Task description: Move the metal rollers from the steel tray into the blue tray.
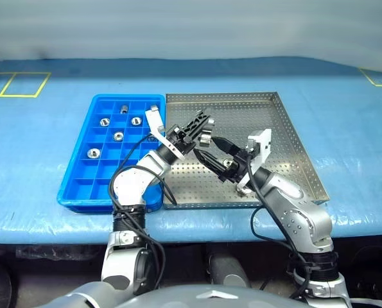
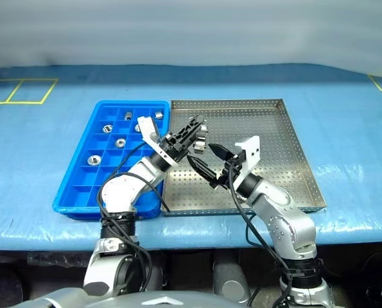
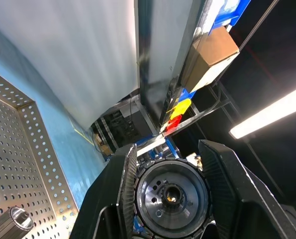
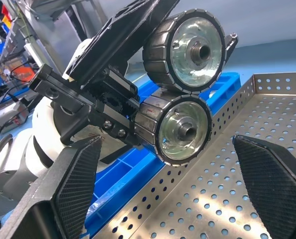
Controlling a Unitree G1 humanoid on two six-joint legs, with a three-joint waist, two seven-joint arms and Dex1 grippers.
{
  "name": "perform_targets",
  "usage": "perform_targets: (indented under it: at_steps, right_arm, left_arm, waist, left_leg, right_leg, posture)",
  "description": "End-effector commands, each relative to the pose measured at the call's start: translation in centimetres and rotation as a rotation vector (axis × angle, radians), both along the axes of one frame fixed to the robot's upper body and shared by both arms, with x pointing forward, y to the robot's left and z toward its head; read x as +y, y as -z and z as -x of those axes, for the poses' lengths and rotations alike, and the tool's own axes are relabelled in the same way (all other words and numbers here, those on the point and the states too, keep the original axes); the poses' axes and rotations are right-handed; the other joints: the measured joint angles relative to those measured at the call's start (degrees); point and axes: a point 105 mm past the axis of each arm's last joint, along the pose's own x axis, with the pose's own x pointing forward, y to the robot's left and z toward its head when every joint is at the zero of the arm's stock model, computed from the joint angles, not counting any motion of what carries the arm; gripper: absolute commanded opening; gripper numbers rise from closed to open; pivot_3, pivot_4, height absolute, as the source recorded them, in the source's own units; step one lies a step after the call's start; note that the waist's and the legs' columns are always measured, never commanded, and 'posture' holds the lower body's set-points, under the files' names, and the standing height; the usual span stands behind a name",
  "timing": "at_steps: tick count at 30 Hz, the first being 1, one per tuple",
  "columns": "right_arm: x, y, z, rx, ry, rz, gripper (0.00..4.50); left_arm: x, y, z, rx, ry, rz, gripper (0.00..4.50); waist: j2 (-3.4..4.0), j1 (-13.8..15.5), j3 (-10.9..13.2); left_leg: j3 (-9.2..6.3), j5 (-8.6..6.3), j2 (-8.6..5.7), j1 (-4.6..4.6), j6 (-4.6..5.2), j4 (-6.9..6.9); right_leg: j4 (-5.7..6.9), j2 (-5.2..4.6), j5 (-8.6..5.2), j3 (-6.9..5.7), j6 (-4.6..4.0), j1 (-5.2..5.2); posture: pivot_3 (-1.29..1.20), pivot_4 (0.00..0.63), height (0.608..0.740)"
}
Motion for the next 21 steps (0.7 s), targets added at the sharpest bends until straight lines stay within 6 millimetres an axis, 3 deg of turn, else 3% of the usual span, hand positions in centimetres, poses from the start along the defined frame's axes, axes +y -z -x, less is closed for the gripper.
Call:
perform_targets:
  at_steps: [1, 10, 14, 21]
  right_arm:
    - [0.1, -1.9, -0.7, -0.059, 0.031, -0.030, 3.27]
    - [-0.2, -1.9, -1.4, -0.045, 0.090, -0.023, 3.27]
    - [-0.2, -1.7, -1.4, -0.044, 0.091, -0.003, 2.45]
    - [-0.3, -0.7, -1.2, -0.023, 0.084, 0.054, 2.45]
  left_arm:
    - [-1.9, -0.6, 1.3, -0.046, 0.086, -0.014, 1.68]
    - [-2.6, -0.4, 2.3, -0.063, 0.124, -0.036, 1.68]
    - [-2.4, -0.4, 2.1, -0.064, 0.114, -0.037, 1.68]
    - [-1.6, -0.9, 1.6, -0.087, 0.064, -0.016, 1.68]
  waist:
    - [0.00, 0.0, 0.0]
    - [0.01, 0.0, 0.0]
    - [0.01, 0.0, 0.0]
    - [0.00, 0.0, 0.0]
  left_leg:
    - [-0.01, 0.00, 0.00, 0.00, 0.00, -0.01]
    - [-0.01, 0.00, 0.00, -0.02, 0.00, -0.04]
    - [-0.01, 0.00, 0.01, -0.01, 0.00, -0.05]
    - [-0.01, 0.00, 0.01, -0.02, 0.00, -0.06]
  right_leg:
    - [0.00, 0.00, 0.00, -0.01, 0.00, 0.00]
    - [-0.02, 0.00, -0.01, -0.01, -0.01, -0.02]
    - [-0.01, 0.01, -0.01, -0.01, -0.02, -0.03]
    - [-0.03, 0.01, -0.01, -0.01, -0.02, -0.04]
  posture:
    - [-0.02, 0.150, 0.740]
    - [-0.01, 0.150, 0.740]
    - [-0.01, 0.150, 0.740]
    - [-0.01, 0.150, 0.740]
